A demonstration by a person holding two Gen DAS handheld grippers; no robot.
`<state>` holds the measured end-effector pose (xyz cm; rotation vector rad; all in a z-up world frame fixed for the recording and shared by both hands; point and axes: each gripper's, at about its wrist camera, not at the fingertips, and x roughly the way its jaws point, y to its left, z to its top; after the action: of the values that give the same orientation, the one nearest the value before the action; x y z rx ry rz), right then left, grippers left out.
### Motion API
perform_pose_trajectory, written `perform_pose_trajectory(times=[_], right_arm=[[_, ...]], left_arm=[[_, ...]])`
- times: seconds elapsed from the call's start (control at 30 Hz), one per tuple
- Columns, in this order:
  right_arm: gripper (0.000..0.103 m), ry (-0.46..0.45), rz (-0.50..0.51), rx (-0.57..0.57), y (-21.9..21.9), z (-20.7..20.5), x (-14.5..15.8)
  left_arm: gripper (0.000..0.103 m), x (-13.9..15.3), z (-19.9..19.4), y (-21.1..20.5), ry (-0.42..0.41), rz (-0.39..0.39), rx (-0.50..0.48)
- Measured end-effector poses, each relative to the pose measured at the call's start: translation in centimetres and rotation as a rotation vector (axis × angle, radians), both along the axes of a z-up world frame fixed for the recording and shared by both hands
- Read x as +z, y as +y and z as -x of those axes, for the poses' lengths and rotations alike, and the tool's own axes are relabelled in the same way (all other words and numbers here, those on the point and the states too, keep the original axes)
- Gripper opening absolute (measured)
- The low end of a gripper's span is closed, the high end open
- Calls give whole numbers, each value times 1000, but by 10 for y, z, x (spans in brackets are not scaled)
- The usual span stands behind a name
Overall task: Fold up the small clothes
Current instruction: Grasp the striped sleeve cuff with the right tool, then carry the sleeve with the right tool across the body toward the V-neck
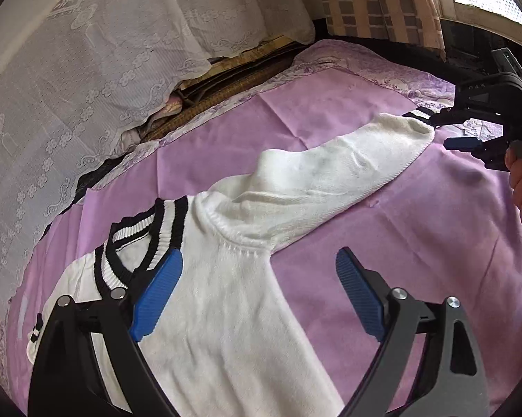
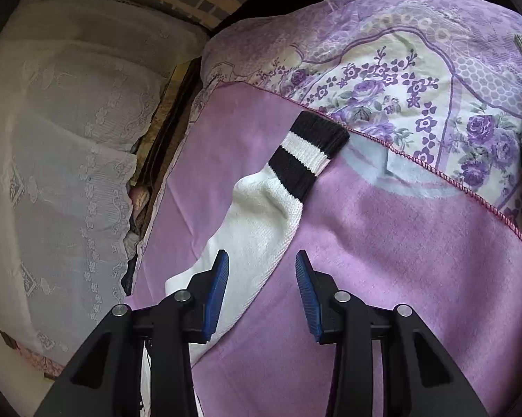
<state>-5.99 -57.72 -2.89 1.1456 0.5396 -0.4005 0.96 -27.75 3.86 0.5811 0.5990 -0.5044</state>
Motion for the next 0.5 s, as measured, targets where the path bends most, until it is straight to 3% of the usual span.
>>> perform_pose_trajectory(times=[0.1,0.23,0.3,0.4,0.47,0.5], right_arm=[[39,-18,-64,-73,-22,-7,-17],[37,-73,-69,-111,-39,-16,-26],[36,-86,-32,-111,-42,-20,-25],[28,-61,22,-109,-46,-26,-24],[16,-46,50,-115,-47,-25,-23],[15,-46,61,-112,-47,-26,-23]], left_arm=[[87,-18,-2,-37,-20,-42,-50],[87,-43,-9,-70,-65,-95,-57],[87,-55,-19,-80,-36,-97,-47],[87,-69,-32,-83,29,-88,-42],[87,-66,-41,-75,93,-32,-47],[87,-67,-47,-71,139,-1,-48]])
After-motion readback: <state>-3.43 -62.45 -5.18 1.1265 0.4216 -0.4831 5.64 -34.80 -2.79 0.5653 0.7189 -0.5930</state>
